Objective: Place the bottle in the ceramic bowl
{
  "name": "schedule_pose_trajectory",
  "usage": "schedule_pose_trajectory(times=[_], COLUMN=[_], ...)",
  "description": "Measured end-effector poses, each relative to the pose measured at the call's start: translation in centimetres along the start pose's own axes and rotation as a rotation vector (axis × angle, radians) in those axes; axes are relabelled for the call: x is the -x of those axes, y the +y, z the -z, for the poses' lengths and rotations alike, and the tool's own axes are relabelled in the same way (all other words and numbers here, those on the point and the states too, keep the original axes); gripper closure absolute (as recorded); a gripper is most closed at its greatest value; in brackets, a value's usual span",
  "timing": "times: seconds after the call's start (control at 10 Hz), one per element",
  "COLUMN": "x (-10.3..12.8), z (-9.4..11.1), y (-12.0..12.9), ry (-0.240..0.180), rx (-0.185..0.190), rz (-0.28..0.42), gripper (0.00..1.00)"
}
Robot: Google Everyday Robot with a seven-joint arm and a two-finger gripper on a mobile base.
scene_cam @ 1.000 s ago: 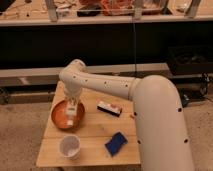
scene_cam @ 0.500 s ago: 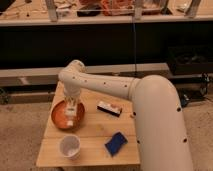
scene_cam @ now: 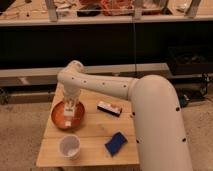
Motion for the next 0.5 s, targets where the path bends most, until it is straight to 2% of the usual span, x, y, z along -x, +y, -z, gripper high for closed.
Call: schedule_pose_trajectory(times=[0.5], x=[0.06], z=[-0.25], y=[-0.22], ry=[0.001], rx=[0.002], rz=[0.010], gripper=[0.20])
